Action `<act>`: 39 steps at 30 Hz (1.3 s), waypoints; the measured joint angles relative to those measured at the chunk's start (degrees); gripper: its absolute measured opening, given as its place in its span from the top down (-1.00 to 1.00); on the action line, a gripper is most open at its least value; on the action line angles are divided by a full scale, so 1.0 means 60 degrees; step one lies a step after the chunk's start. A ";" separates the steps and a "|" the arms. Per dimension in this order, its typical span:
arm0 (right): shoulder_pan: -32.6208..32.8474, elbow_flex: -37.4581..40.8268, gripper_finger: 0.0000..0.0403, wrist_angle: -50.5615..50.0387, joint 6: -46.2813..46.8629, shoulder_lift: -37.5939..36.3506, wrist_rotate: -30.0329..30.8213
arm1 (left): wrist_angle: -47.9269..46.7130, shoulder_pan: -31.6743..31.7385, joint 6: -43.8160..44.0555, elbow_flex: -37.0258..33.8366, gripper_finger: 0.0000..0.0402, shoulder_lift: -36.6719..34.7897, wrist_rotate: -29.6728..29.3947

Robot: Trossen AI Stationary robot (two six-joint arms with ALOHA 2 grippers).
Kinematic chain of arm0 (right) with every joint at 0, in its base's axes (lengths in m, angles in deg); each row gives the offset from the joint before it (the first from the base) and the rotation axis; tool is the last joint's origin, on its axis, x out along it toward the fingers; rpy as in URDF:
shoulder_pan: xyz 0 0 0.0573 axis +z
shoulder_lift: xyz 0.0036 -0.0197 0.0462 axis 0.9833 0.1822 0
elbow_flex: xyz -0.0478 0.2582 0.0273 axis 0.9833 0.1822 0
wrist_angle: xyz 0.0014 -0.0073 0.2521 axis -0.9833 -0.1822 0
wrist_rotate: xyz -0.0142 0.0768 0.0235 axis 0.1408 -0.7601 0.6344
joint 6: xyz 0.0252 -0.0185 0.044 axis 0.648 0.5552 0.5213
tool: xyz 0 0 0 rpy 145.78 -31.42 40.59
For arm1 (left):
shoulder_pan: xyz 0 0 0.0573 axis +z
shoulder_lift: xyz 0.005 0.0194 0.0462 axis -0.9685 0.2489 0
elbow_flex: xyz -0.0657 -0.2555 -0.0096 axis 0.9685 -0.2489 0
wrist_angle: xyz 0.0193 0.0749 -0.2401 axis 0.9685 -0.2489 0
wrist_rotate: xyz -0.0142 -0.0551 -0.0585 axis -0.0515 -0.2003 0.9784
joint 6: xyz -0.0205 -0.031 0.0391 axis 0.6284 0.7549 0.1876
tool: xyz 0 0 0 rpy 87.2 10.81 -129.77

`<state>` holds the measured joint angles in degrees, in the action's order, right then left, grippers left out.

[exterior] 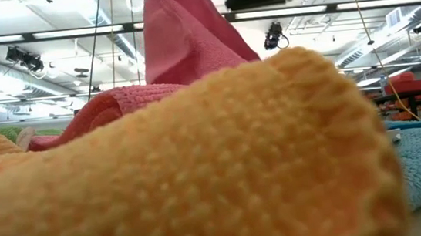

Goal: Fold microfiber towels
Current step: Fold the top pink towel

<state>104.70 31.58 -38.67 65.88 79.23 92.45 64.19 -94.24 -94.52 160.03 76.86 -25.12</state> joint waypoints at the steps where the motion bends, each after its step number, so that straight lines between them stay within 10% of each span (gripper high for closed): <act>1: 0.0094 0.0000 0.04 0.0115 -0.0227 0.0000 0.0087 | 0.0000 0.0000 0.0000 0.0000 0.96 0.0000 0.0000; 23: -0.1799 0.0007 0.04 -0.2404 0.1245 0.0076 -0.0971 | 0.0032 -0.0283 -0.0025 0.0000 0.85 0.0000 -0.0004; 39: -0.4170 0.0007 0.15 -0.2566 0.1505 0.0036 -0.5428 | -0.0007 -0.0372 -0.0055 0.0000 0.86 0.0000 0.0000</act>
<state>79.68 31.62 -54.06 74.91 79.45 59.88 64.14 -96.47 -94.85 160.03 76.86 -25.12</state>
